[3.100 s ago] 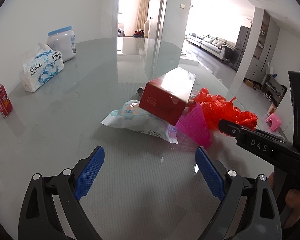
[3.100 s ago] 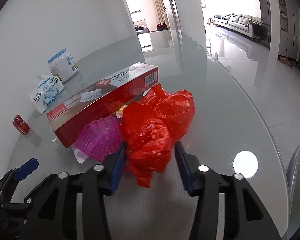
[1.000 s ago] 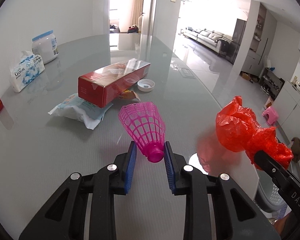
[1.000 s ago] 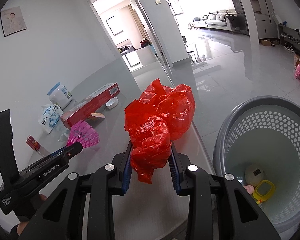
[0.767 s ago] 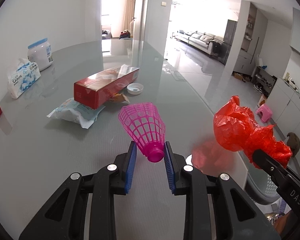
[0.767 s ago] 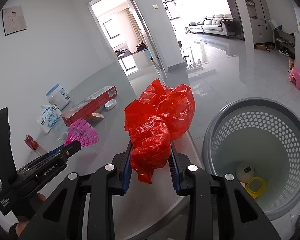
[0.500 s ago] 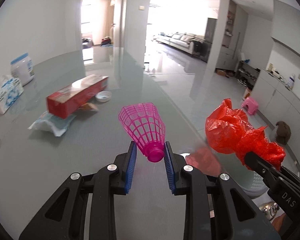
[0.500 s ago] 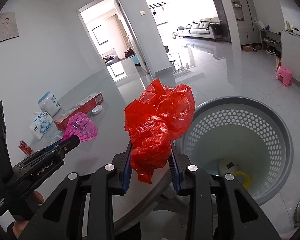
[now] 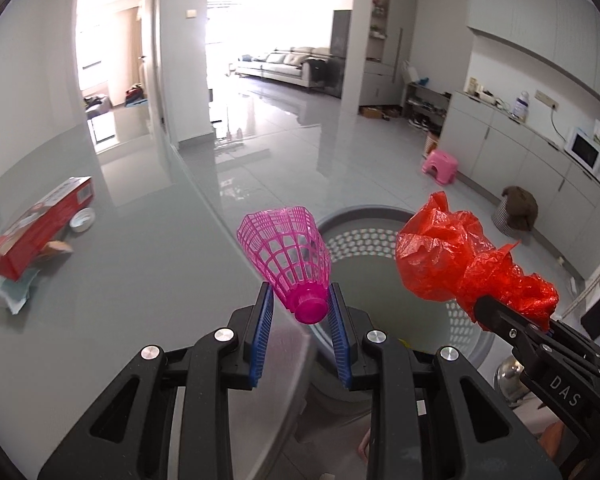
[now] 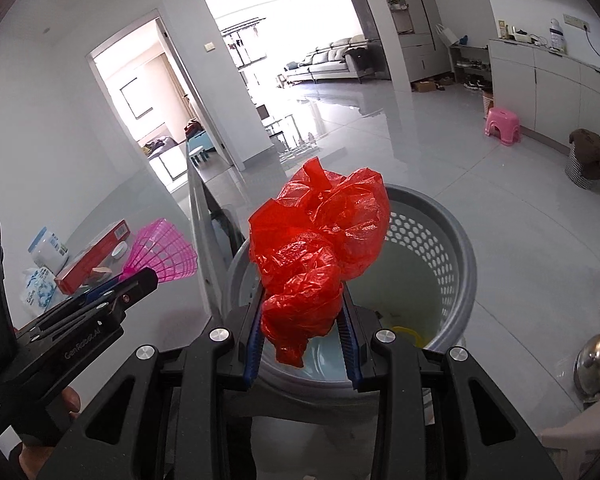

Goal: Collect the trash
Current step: 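Carry the shuttlecock and red bag over the grey basket with both grippers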

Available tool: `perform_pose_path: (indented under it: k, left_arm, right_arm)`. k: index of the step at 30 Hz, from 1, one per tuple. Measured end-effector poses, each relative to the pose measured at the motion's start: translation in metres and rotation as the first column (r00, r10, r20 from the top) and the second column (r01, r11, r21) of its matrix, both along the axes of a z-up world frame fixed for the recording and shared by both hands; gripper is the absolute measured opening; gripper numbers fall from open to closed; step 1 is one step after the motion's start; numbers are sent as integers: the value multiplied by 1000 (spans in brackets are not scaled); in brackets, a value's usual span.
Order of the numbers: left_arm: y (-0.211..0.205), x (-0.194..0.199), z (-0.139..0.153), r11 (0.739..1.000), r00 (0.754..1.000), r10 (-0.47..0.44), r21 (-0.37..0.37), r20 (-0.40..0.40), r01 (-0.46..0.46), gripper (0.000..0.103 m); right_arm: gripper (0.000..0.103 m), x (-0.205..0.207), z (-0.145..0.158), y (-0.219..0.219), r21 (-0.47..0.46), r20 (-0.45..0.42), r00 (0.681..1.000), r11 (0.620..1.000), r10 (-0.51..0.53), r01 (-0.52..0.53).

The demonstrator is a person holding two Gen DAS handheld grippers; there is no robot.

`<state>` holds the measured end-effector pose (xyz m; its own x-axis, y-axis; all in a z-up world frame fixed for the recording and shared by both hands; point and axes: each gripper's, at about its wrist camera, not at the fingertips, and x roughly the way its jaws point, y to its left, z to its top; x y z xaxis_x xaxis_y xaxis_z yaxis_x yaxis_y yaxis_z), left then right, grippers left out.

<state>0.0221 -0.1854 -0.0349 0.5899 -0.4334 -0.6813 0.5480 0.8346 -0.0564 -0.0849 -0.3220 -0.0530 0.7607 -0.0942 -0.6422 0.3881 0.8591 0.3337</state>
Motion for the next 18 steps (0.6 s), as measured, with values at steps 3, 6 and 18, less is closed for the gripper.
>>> perform_pose_path:
  k: [3, 6, 18]
  left_arm:
    - [-12, 4, -4, 999, 999, -36, 4, -19, 37, 28]
    - [-24, 8, -8, 998, 997, -63, 9, -33, 63, 28]
    - [-55, 34, -36, 992, 988, -116, 46, -102, 121, 28]
  right_arm:
    - [32, -2, -3, -10, 1, -15, 1000, 1000, -28, 28]
    - [32, -4, -8, -21, 6, -33, 998, 999, -47, 47]
    - [32, 19, -33, -43, 52, -103, 994, 998, -29, 34]
